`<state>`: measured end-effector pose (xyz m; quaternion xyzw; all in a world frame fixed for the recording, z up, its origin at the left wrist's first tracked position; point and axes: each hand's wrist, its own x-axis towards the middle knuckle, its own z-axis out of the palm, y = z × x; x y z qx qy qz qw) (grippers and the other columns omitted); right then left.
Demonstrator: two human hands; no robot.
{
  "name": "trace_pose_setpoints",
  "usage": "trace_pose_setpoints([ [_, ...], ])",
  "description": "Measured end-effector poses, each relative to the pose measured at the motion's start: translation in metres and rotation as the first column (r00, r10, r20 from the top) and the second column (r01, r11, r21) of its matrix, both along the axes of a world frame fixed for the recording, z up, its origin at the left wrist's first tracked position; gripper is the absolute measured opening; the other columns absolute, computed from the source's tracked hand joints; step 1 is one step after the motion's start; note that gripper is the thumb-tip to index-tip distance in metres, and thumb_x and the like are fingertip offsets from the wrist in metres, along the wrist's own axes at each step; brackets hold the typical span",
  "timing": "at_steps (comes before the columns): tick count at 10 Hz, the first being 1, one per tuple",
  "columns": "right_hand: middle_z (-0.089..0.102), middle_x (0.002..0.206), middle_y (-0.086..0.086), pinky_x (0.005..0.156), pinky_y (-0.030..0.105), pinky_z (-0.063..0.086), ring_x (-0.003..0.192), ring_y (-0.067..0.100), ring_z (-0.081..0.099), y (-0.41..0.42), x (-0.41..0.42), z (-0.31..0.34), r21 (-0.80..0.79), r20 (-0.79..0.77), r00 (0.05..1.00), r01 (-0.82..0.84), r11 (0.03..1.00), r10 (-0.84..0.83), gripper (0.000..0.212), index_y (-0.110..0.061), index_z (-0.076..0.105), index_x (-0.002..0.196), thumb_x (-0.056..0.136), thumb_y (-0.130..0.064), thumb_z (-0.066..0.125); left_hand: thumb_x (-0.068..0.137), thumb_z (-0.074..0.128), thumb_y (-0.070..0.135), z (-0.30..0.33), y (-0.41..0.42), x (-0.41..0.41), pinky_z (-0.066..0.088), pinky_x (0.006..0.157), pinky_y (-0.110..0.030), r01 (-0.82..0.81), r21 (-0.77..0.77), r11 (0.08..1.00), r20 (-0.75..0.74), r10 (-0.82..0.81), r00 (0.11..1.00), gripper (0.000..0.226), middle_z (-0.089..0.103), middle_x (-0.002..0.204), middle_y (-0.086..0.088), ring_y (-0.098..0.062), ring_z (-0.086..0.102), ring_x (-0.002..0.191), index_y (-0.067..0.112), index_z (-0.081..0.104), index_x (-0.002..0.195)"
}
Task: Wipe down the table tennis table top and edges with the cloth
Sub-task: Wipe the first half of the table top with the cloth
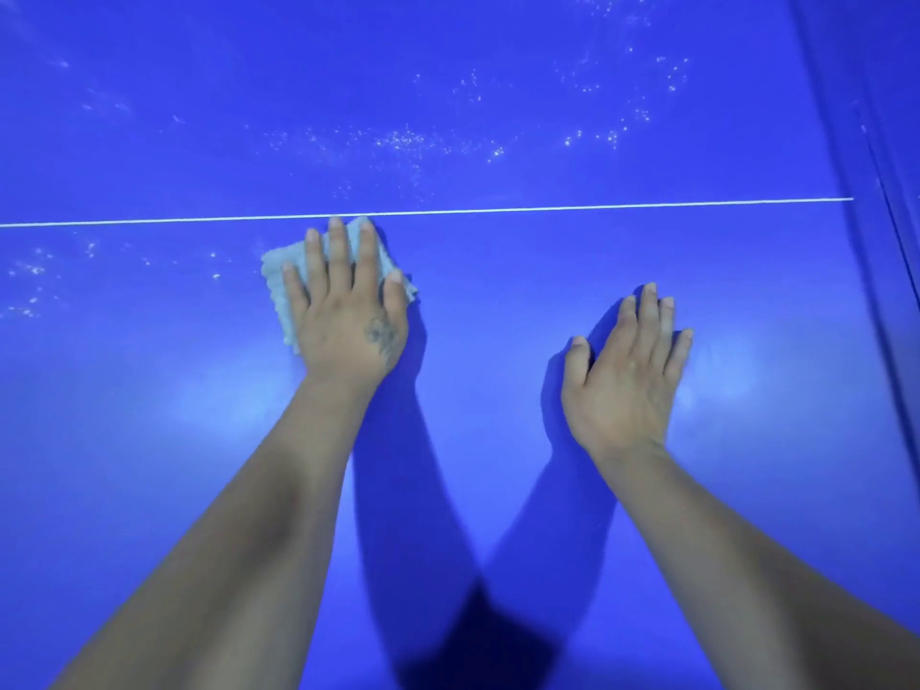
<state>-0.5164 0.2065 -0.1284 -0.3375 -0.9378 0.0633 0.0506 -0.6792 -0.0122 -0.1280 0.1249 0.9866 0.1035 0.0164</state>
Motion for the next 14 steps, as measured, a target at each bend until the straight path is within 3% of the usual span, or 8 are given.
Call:
trace_pose_setpoints([
  [1, 0.016, 0.178, 0.012, 0.133, 0.057, 0.002, 0.166, 0.03, 0.008, -0.029, -0.021, 0.003, 0.011, -0.011, 0.989, -0.145, 0.989, 0.145, 0.075, -0.002, 0.031, 0.165, 0.103, -0.044, 0.036, 0.109, 0.017, 0.052, -0.004, 0.023, -0.018, 0.006, 0.131, -0.06, 0.059, -0.001, 0.998, -0.022, -0.059, 0.998, 0.067, 0.014, 0.179, -0.004, -0.031, 0.007, 0.165, 0.026, 0.015, 0.171],
  [2, 0.013, 0.179, 0.009, 0.133, 0.058, 0.008, 0.167, 0.027, 0.007, -0.049, -0.026, -0.001, 0.025, 0.034, 0.979, -0.2, 0.98, 0.199, 0.073, -0.006, 0.026, 0.168, 0.105, -0.044, 0.028, 0.11, 0.017, 0.05, -0.006, 0.031, -0.014, 0.007, 0.131, -0.06, 0.173, -0.012, 0.985, -0.046, -0.174, 0.984, 0.066, 0.016, 0.178, -0.005, -0.031, 0.009, 0.165, 0.024, 0.017, 0.171],
  [4, 0.016, 0.179, 0.008, 0.133, 0.057, 0.01, 0.166, 0.026, 0.009, -0.048, -0.026, -0.003, 0.047, 0.038, 0.982, -0.187, 0.981, 0.185, 0.073, -0.007, 0.027, 0.168, 0.108, -0.048, 0.028, 0.114, 0.024, 0.048, -0.003, 0.008, 0.044, 0.01, 0.131, -0.058, 0.332, -0.026, 0.943, -0.076, -0.333, 0.94, 0.062, 0.017, 0.178, -0.003, -0.028, 0.008, 0.166, 0.024, 0.02, 0.171],
  [6, 0.015, 0.179, 0.007, 0.133, 0.056, 0.01, 0.166, 0.025, 0.007, -0.049, -0.026, -0.004, 0.032, 0.041, 0.983, -0.182, 0.983, 0.181, 0.072, -0.008, 0.026, 0.168, 0.11, -0.051, 0.026, 0.113, 0.032, 0.047, 0.001, -0.044, 0.087, 0.01, 0.132, -0.056, 0.231, -0.01, 0.973, -0.023, -0.231, 0.973, 0.063, 0.014, 0.179, -0.001, -0.023, 0.004, 0.166, 0.027, 0.018, 0.171],
  [8, 0.015, 0.179, 0.006, 0.133, 0.056, 0.01, 0.167, 0.025, 0.006, -0.049, -0.027, -0.003, 0.032, 0.049, 0.984, -0.176, 0.984, 0.174, 0.073, -0.008, 0.026, 0.168, 0.109, -0.051, 0.024, 0.111, 0.023, 0.049, -0.003, -0.064, 0.026, 0.012, 0.132, -0.058, 0.049, -0.049, 0.998, -0.012, -0.05, 0.999, 0.065, 0.014, 0.179, -0.005, -0.03, 0.009, 0.165, 0.026, 0.015, 0.171],
  [10, 0.015, 0.179, 0.007, 0.133, 0.056, 0.01, 0.167, 0.025, 0.006, -0.049, -0.027, -0.003, 0.046, 0.059, 0.983, -0.179, 0.983, 0.176, 0.073, -0.008, 0.026, 0.168, 0.109, -0.051, 0.025, 0.109, 0.014, 0.052, -0.005, -0.023, -0.036, 0.003, 0.132, -0.058, 0.008, 0.004, 1.0, 0.007, -0.008, 1.0, 0.067, 0.008, 0.18, -0.003, -0.029, 0.002, 0.166, 0.028, 0.011, 0.172],
  [12, 0.016, 0.179, 0.006, 0.133, 0.056, 0.01, 0.167, 0.025, 0.007, -0.048, -0.027, -0.002, 0.042, 0.048, 0.983, -0.18, 0.983, 0.178, 0.071, -0.008, 0.028, 0.168, 0.109, -0.048, 0.027, 0.112, 0.022, 0.047, -0.006, 0.016, 0.001, 0.007, 0.132, -0.058, 0.231, -0.007, 0.973, -0.065, -0.231, 0.971, 0.063, 0.016, 0.178, -0.005, -0.03, 0.008, 0.166, 0.024, 0.02, 0.171],
  [14, 0.015, 0.179, 0.006, 0.133, 0.055, 0.009, 0.167, 0.025, 0.007, -0.049, -0.027, -0.001, 0.044, 0.058, 0.982, -0.181, 0.982, 0.179, 0.07, -0.008, 0.028, 0.168, 0.108, -0.045, 0.028, 0.115, 0.026, 0.046, 0.002, -0.011, 0.069, 0.01, 0.132, -0.056, 0.322, -0.03, 0.946, -0.052, -0.324, 0.945, 0.061, 0.015, 0.179, -0.002, -0.025, 0.005, 0.166, 0.025, 0.018, 0.171],
])
